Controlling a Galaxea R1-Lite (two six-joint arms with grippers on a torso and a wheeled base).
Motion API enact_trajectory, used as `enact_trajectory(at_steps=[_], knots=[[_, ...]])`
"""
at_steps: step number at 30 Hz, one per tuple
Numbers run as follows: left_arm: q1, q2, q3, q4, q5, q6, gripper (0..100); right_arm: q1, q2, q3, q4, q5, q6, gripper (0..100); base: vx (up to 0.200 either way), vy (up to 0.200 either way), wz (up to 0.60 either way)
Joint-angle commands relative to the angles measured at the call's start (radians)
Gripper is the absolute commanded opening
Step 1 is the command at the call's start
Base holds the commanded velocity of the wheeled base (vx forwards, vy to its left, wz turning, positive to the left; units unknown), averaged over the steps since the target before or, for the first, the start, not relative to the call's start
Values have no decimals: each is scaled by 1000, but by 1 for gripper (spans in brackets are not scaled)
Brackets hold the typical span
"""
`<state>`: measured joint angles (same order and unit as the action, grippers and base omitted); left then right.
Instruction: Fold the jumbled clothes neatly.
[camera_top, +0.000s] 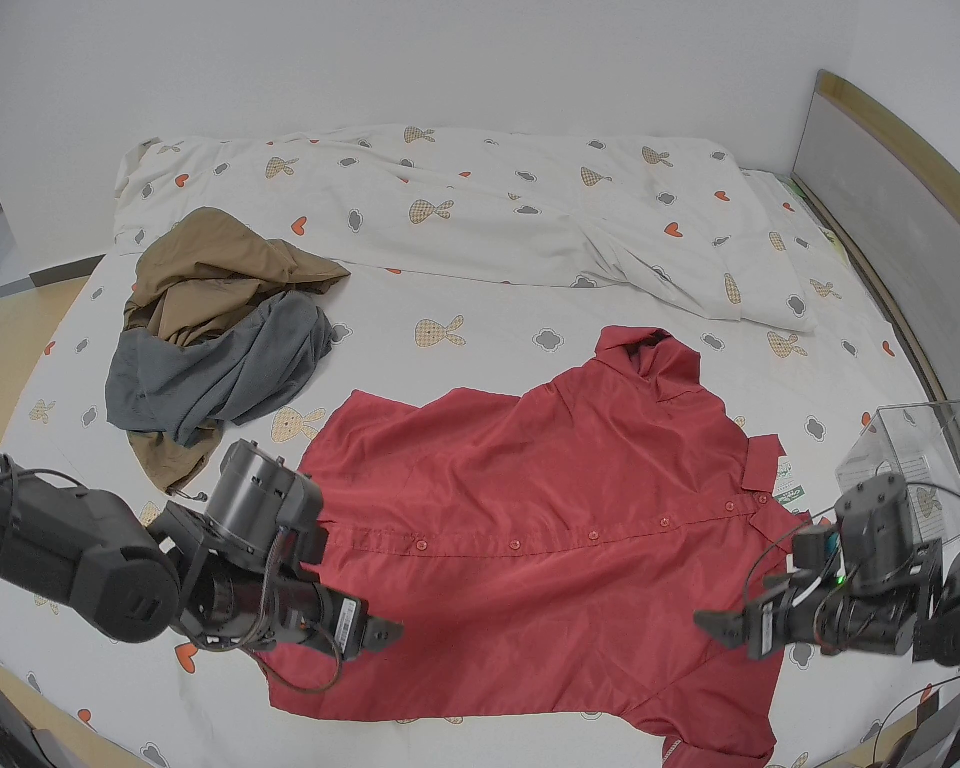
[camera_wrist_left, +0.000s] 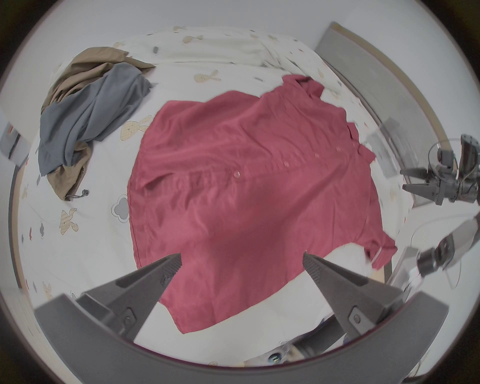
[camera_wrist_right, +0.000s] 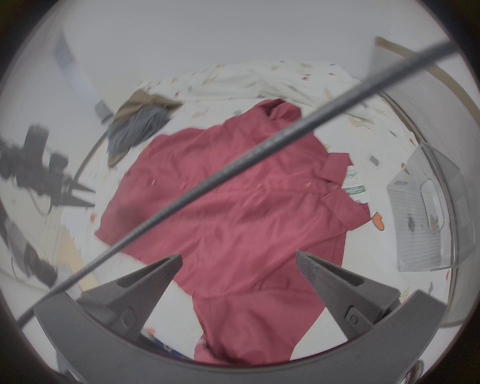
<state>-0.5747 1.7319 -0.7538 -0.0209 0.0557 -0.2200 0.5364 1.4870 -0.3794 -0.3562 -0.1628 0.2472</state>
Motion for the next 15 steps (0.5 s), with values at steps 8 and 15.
enact_trajectory(at_steps=[8, 15], knots=[[-94, -80, 225, -96, 47, 114, 100, 461, 45, 300, 31, -227, -9, 100, 0, 0, 0], [-94, -48, 225, -102, 47, 114, 100, 504, 65, 379, 34, -225, -52, 100, 0, 0, 0]])
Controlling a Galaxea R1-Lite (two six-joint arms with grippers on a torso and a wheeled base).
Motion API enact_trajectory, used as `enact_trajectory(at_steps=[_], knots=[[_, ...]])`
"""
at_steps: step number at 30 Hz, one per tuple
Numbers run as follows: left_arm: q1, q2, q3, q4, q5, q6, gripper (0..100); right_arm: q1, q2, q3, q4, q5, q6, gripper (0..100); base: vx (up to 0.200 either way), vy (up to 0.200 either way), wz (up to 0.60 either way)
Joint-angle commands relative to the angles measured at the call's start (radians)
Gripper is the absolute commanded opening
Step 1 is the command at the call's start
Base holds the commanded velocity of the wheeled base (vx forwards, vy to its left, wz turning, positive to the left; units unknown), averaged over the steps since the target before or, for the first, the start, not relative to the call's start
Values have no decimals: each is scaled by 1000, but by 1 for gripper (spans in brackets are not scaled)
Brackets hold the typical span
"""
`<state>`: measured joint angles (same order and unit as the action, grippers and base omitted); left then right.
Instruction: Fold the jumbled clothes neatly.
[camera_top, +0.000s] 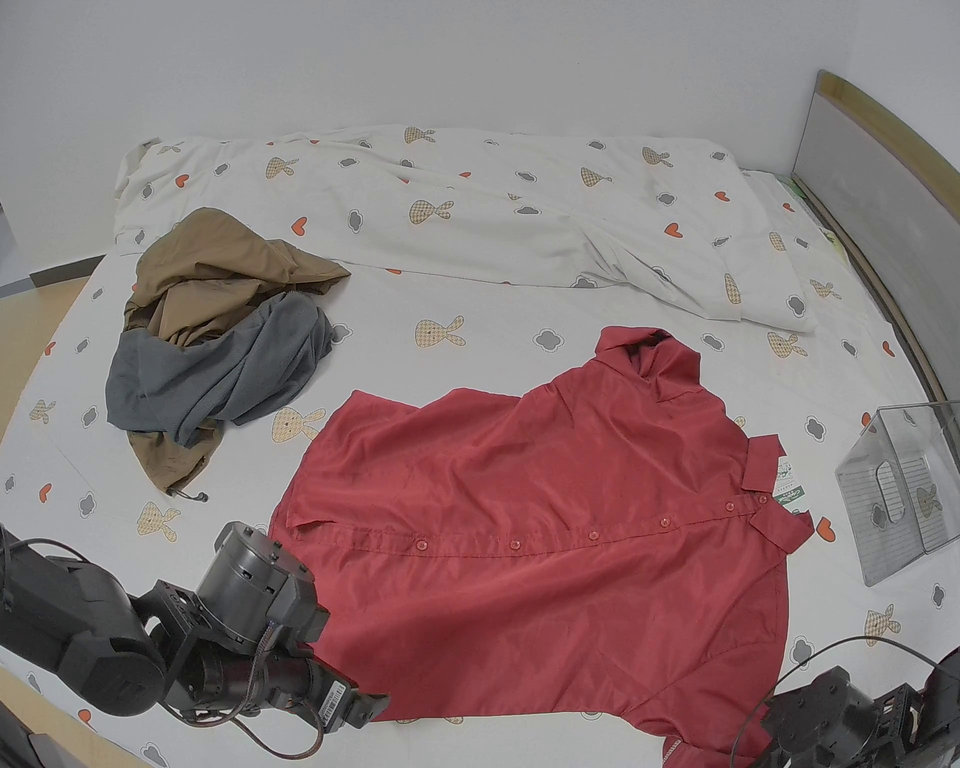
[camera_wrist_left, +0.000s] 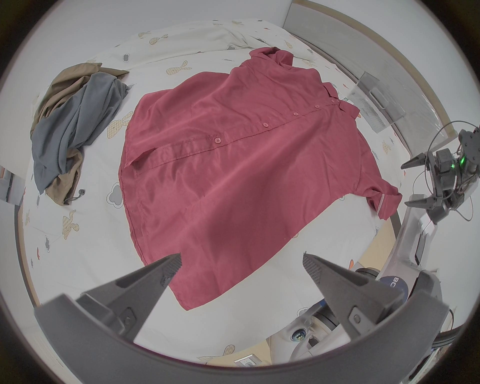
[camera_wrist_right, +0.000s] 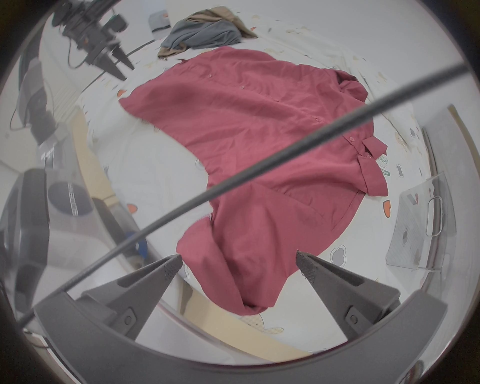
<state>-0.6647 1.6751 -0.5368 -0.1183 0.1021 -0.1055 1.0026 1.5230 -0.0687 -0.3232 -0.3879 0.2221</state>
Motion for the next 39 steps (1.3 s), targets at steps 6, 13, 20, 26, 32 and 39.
enact_trajectory(at_steps=[6, 13, 20, 26, 32, 39], knots=[[-4, 11, 9, -6, 1, 0, 100, 34, 121, 58, -8, 38, -26, 100, 0, 0, 0], [-1, 11, 11, -6, 1, 0, 100, 88, 227, 53, -37, 69, -23, 100, 0, 0, 0], [-1, 12, 11, -6, 1, -2, 100, 107, 375, 66, -154, -55, -18, 100, 0, 0, 0], [-1, 14, 12, -6, 1, -2, 100, 160, 450, 69, -191, -100, -6, 100, 0, 0, 0], [2, 14, 12, -6, 1, 0, 100, 160, 453, 69, -191, -101, -15, 100, 0, 0, 0], [5, 18, 12, -6, 1, 0, 100, 142, 497, 69, -214, -194, -14, 100, 0, 0, 0]])
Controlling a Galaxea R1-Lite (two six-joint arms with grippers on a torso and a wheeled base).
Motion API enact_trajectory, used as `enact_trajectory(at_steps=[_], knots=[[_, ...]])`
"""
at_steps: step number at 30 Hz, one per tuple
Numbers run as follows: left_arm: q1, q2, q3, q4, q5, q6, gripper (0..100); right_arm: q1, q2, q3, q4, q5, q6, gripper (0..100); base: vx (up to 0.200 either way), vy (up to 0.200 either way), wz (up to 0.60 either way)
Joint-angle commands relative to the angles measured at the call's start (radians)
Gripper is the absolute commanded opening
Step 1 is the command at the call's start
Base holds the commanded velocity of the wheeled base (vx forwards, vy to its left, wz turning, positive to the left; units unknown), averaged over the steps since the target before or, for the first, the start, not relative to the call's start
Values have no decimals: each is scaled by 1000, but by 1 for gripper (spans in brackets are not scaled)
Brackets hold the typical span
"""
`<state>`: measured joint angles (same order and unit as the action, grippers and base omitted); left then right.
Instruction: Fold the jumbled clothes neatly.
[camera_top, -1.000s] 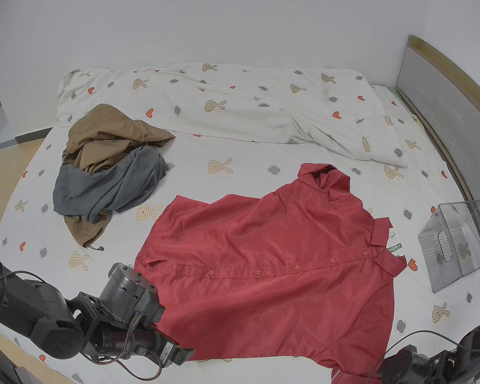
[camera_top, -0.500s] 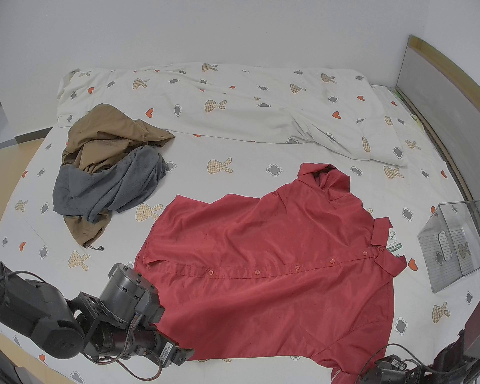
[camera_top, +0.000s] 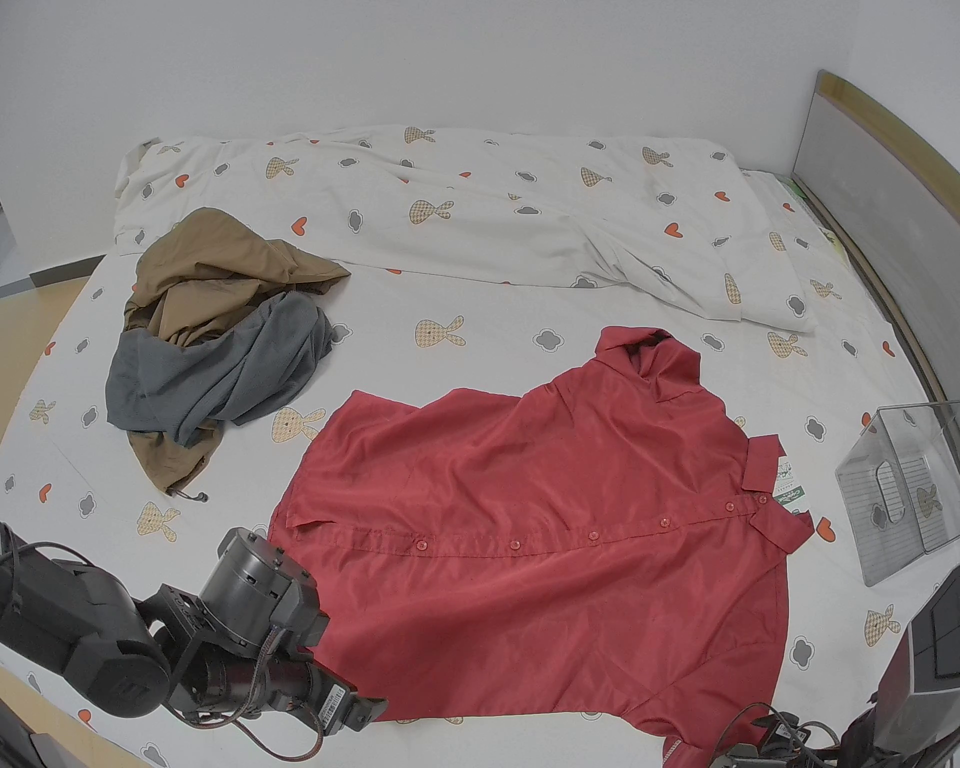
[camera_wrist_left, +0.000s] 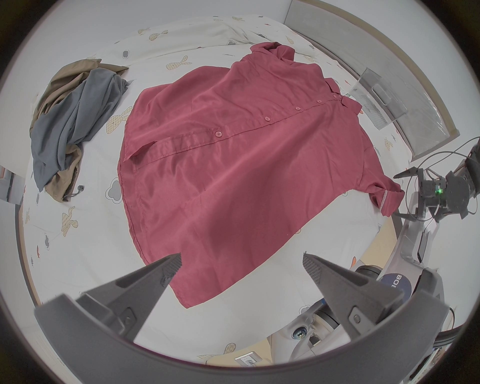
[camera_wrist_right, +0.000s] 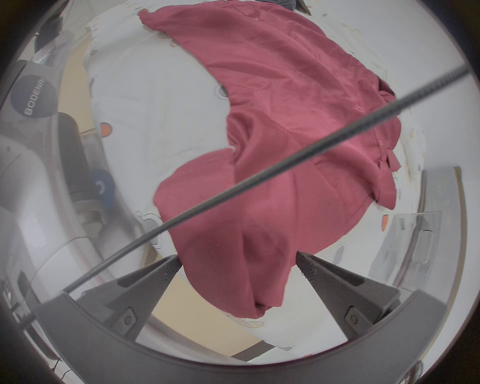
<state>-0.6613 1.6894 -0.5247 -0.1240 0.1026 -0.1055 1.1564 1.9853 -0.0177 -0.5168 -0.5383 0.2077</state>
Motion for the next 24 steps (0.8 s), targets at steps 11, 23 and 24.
enact_trajectory(at_steps=[11, 23, 24], knots=[[2, 9, -1, 0, 0, 0, 100, -83, -108, 18, -34, -57, -65, 100, 0, 0, 0], [2, 12, -1, 0, 0, 0, 100, -359, -341, 16, -38, -55, -366, 100, 0, 0, 0], [2, 12, -1, 0, 0, 0, 100, -360, -341, 16, -38, -55, -366, 100, 0, 0, 0]])
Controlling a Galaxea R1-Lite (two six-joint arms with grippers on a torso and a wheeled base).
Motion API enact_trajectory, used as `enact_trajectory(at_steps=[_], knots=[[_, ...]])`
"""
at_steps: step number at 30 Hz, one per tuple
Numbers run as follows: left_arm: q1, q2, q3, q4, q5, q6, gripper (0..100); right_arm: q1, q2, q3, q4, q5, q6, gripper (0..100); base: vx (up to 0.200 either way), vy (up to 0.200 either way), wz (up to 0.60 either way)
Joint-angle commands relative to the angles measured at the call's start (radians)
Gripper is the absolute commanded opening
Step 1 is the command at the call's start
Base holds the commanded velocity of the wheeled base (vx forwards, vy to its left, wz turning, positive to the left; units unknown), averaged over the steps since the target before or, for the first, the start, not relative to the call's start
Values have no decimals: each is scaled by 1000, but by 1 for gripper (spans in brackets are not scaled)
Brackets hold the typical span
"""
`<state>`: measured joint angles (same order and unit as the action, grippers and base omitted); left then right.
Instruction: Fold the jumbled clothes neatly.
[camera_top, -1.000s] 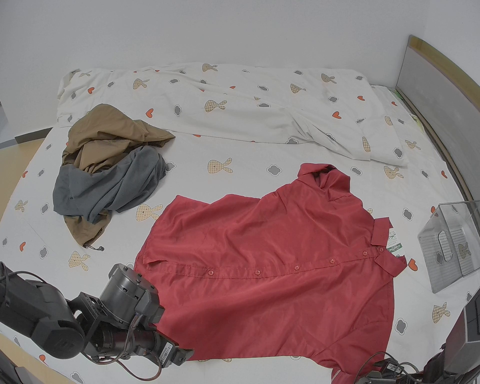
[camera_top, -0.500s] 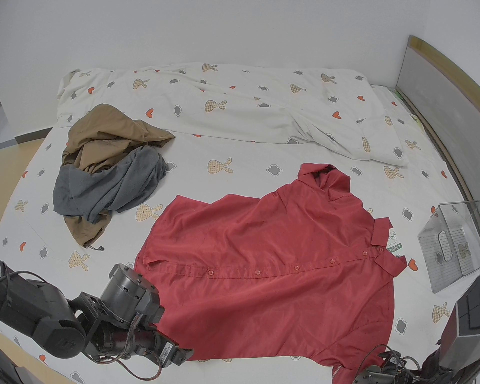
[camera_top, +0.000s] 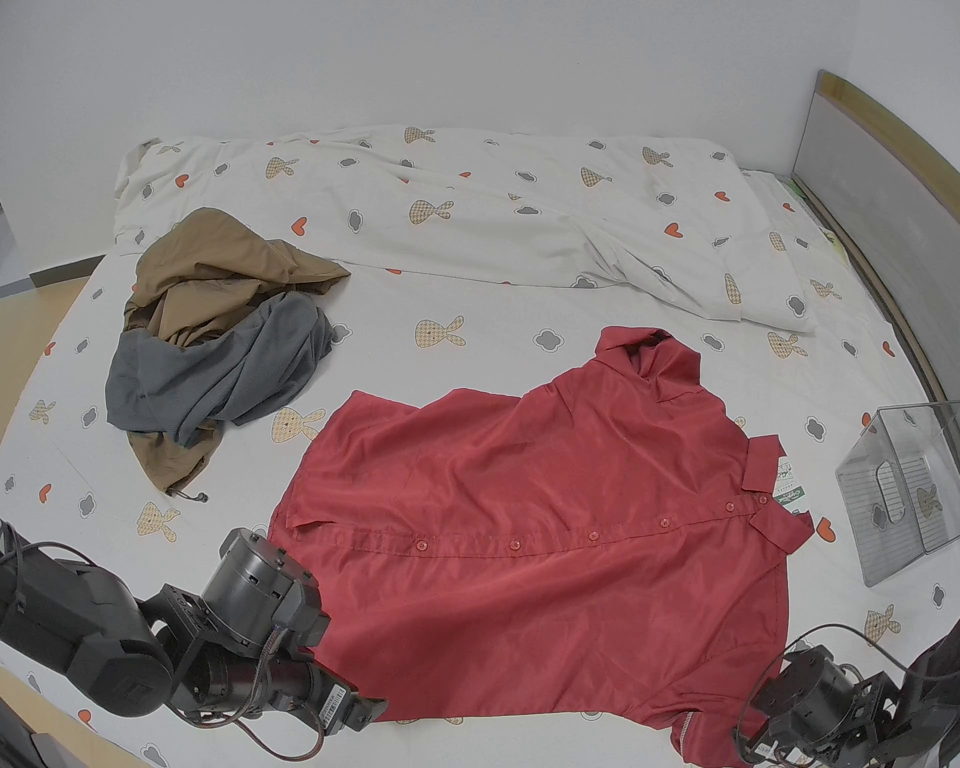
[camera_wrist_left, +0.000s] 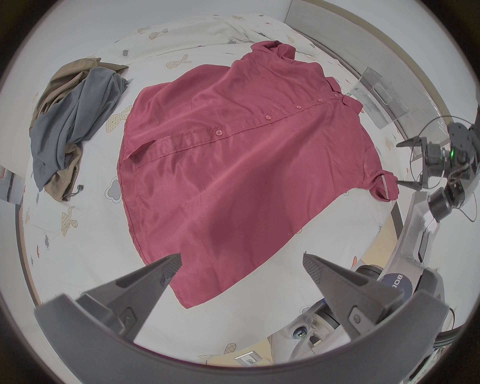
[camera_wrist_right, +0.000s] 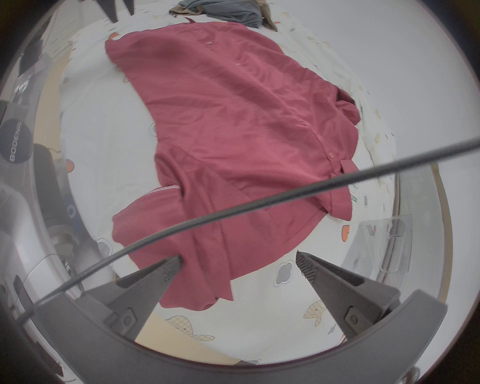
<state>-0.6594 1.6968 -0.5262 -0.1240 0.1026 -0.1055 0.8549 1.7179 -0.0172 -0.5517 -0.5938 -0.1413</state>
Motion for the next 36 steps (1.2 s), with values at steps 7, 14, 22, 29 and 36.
enact_trajectory(at_steps=[7, 14, 22, 29, 36], knots=[[0, 6, 0, 0, 0, 0, 100, -8, -66, 17, -4, 31, -11, 100, 0, 0, 0], [1, 6, -2, 0, 0, 0, 100, 187, -58, -7, -7, 143, 29, 100, 0, 0, 0], [3, 11, -3, 0, 0, 0, 100, 227, 85, -20, -8, 216, 62, 100, 0, 0, 0], [12, 14, -3, 0, 0, 0, 100, 220, 172, -18, -8, 216, 62, 100, 0, 0, 0], [14, 15, -3, 0, 0, 0, 100, 211, 233, -20, -39, 210, 63, 100, 0, 0, 0]])
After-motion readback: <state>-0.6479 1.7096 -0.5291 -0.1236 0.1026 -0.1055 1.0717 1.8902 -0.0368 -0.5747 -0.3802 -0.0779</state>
